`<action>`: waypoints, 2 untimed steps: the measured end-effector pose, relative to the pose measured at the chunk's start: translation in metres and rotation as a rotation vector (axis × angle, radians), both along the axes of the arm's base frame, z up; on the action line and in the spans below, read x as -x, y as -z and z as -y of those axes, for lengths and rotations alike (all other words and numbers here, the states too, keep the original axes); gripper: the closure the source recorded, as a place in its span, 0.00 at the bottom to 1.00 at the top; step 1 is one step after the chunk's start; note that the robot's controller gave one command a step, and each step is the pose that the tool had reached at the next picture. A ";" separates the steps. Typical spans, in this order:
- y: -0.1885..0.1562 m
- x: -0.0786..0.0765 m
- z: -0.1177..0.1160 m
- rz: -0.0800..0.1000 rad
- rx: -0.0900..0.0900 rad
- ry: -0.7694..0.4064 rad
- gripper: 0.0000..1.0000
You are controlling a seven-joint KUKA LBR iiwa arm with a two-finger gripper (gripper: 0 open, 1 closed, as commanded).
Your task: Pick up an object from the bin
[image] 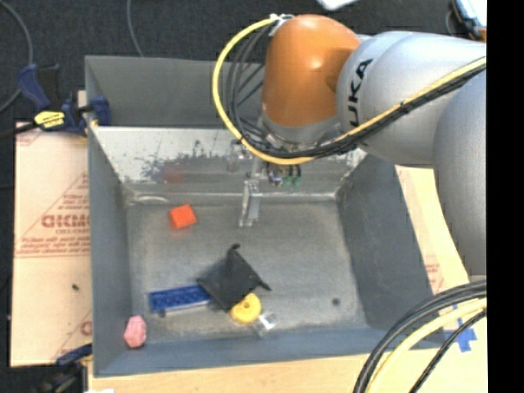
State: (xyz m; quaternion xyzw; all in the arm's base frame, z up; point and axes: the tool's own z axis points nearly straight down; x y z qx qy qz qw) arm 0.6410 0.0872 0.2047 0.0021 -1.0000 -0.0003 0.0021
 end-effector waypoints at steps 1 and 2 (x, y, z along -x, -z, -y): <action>-0.005 -0.001 0.000 0.009 -0.001 0.002 0.00; 0.025 0.037 0.001 0.006 0.000 0.144 0.00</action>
Offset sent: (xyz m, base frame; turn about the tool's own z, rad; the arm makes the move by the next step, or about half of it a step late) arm -0.0496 0.0004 -0.0361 0.1853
